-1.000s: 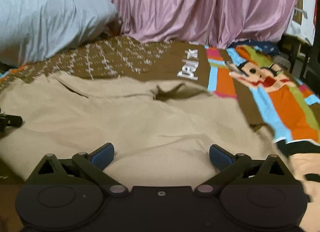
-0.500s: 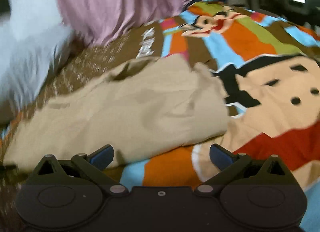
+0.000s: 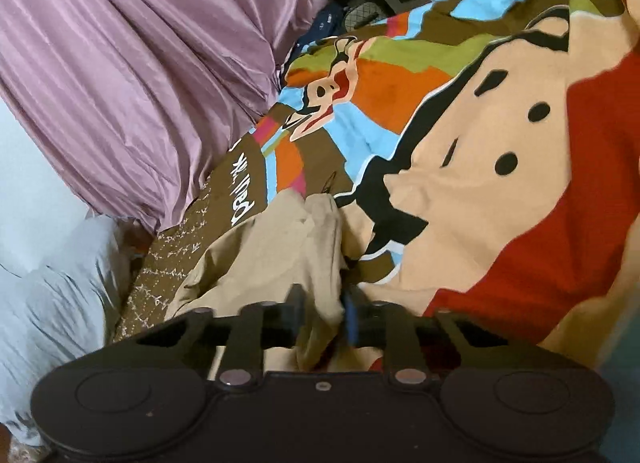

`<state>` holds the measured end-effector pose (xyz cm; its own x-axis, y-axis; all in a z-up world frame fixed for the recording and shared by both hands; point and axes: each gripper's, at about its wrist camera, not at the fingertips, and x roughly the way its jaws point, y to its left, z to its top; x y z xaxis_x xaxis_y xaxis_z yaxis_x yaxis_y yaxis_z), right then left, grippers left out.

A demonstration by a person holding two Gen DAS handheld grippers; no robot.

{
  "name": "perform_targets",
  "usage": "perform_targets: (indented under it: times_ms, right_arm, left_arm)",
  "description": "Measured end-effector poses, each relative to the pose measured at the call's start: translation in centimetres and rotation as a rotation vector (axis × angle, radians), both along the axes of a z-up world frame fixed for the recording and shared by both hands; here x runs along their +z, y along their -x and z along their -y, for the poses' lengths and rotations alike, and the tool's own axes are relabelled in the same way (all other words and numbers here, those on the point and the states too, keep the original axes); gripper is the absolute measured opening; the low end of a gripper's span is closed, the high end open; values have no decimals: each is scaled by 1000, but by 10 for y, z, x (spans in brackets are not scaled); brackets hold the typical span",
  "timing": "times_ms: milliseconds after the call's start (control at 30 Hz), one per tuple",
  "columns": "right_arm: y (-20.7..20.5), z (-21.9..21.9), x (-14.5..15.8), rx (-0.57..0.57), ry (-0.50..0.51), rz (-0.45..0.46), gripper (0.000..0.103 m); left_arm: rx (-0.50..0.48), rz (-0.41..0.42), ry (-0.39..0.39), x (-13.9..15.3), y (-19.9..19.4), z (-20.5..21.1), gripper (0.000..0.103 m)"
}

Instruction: Fold large clothes

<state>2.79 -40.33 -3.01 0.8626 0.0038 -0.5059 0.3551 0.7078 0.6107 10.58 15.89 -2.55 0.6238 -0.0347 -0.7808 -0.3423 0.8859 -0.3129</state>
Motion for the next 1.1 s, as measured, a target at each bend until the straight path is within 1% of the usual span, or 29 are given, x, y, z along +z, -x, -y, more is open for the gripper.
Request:
perform_targets:
  times_ms: [33,67,133,200,233,300,367,433,500,533,600,633,733,800,867,967,1033,1067,1100]
  right_arm:
    - [0,-3,5,7,40,12,12]
    - [0,-9,13,22,105,40,11]
    - [0,-22,29,59,261,88,11]
    - [-2,-30,32,77,338,88,11]
    - [-3,-29,30,73,345,74,11]
    - [-3,-24,26,51,323,51,11]
    - [-3,-19,25,38,303,52,11]
    - [1,-18,28,13,314,57,11]
    - [4,-10,28,11,268,48,11]
    - [6,-7,28,9,246,38,12]
    - [11,-6,27,21,208,-10,21]
    - [14,-8,26,38,200,-40,23]
    - [15,-19,25,77,240,-119,30]
    - [10,-26,20,116,267,-179,30]
    - [7,-30,17,142,299,-206,31]
    - [1,-36,18,203,372,-220,29]
    - [-4,-37,18,250,427,-229,20]
    - [-7,-38,19,277,455,-233,13]
    - [-9,-38,21,296,476,-229,9]
  left_arm:
    - [0,-1,-5,0,1,1,103]
    - [1,-2,-8,0,1,1,103]
    - [4,-2,-4,0,2,0,103]
    - [9,-2,5,0,2,-2,103]
    - [11,-1,10,0,3,-2,103]
    - [14,1,17,0,3,-3,103]
    - [16,0,17,0,3,-4,103]
    - [16,-2,17,0,3,-4,103]
    - [14,-4,12,0,3,-4,103]
    - [14,-4,10,0,3,-3,103]
    - [13,-6,9,-1,3,-3,103]
    - [13,-6,10,0,3,-4,103]
    - [10,-6,13,-1,3,-5,103]
    - [8,-7,11,0,3,-4,103]
    - [7,-7,10,-1,2,-4,103]
    - [6,-9,6,0,2,-4,103]
    - [5,-9,7,0,2,-4,103]
    - [5,-9,7,0,2,-4,103]
    - [5,-9,7,0,2,-3,103]
